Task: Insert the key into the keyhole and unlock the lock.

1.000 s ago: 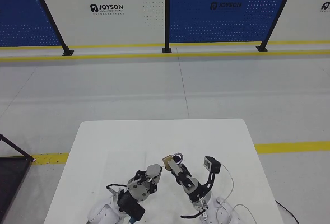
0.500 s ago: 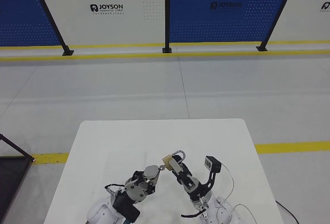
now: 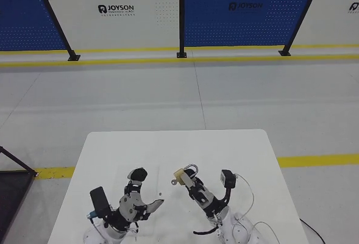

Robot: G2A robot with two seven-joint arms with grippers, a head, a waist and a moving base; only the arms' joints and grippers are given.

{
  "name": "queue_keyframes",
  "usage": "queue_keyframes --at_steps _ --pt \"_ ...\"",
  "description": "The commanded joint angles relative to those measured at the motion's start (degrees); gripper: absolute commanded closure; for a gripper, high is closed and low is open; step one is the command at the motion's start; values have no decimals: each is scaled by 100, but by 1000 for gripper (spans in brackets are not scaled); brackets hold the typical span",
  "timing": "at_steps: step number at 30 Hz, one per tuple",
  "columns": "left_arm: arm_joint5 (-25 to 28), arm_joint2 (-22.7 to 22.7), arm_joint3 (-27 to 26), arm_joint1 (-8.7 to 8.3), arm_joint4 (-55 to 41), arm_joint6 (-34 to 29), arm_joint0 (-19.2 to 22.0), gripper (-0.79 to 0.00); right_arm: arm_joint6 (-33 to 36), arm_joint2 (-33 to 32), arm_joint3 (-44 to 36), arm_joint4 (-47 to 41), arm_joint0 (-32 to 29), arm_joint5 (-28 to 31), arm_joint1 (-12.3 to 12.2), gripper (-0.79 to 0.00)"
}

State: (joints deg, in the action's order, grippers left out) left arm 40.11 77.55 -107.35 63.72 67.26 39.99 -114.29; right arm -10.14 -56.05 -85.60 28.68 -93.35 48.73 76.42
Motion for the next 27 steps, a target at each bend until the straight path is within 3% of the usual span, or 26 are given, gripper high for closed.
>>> queue_keyframes --at_steps 1,5,11,16,21,23,25,27 --pt "634 349 -80 -87 -907 -1007 -258 -785 307 142 130 -70 122 -263 21 0" --pt "1262 985 -267 -276 -2639 -2757 -570 -785 1106 491 405 -161 497 -1010 87 0" --pt "1190 1758 -262 -583 -5023 -5187 -784 -785 2041 1180 846 -179 999 -1865 257 0" --pt "1217 2139 -188 -701 -6004 -5941 -828 -785 2504 1766 1319 86 1386 -2307 438 0" --pt "1218 2187 -177 -719 -6107 -6075 -842 -785 2397 2185 1760 374 1719 -2761 647 0" --pt "1218 2187 -177 -719 -6107 -6075 -842 -785 2299 2295 1922 415 1824 -2902 727 -68" --pt "1218 2187 -177 -719 -6107 -6075 -842 -785 2230 2369 2079 421 1920 -3001 795 -212" --pt "1218 2187 -177 -719 -6107 -6075 -842 -785 2152 2436 2208 512 1999 -3130 850 -443"
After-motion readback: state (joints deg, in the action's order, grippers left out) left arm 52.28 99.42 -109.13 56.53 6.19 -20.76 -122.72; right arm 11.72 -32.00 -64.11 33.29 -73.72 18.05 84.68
